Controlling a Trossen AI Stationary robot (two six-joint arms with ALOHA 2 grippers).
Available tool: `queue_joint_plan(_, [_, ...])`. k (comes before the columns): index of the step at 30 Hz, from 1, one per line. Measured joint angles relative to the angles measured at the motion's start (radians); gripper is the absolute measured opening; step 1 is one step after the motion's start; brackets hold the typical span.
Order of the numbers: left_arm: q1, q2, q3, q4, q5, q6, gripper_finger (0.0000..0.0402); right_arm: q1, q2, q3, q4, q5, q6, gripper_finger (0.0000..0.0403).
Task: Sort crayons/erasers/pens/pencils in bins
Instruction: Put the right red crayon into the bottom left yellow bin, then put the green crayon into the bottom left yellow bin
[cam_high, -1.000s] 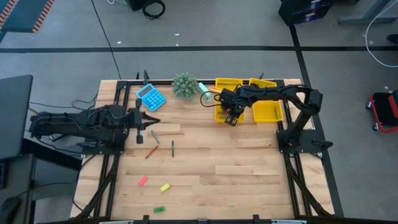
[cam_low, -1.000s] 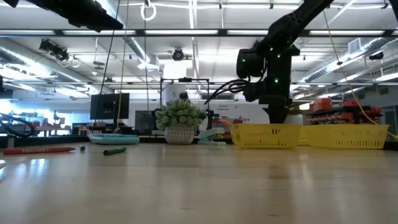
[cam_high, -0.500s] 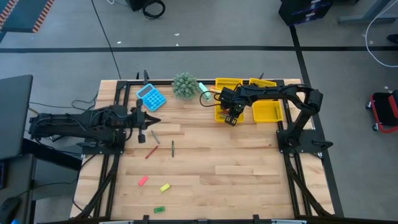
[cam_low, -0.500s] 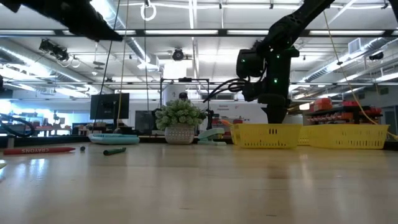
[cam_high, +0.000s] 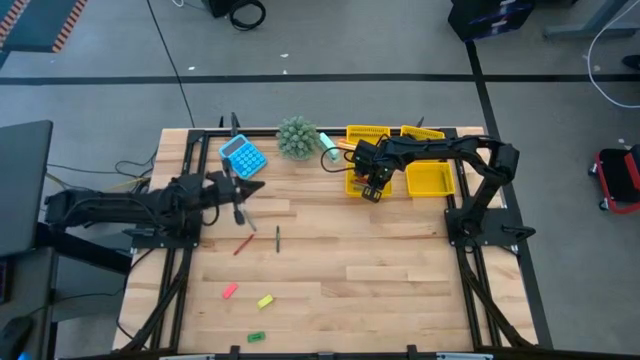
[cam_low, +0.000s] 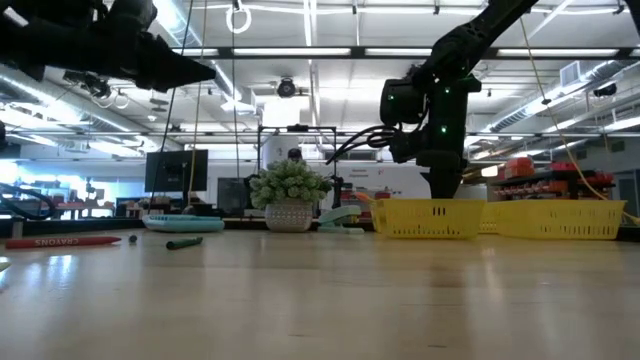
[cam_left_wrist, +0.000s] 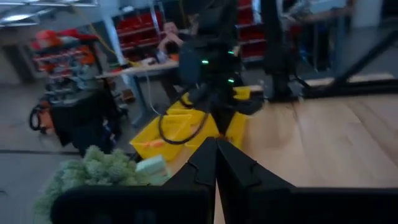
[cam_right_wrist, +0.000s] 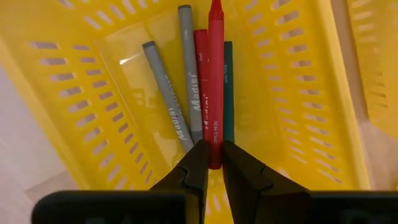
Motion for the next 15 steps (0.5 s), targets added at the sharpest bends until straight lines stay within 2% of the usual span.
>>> queue_joint_plan(8, [0.074,0.031,-0.027,0.058,0.096,-0.125,0.003,0.0,0.0,0.0,0.0,-0.006,0.003,0.0074])
queue_joint_plan(15, [0.083,0.059,-0.027,0.056,0.106,-0.186,0.003,0.0,-0.004,0.026,-0.01,0.005,0.026,0.0103])
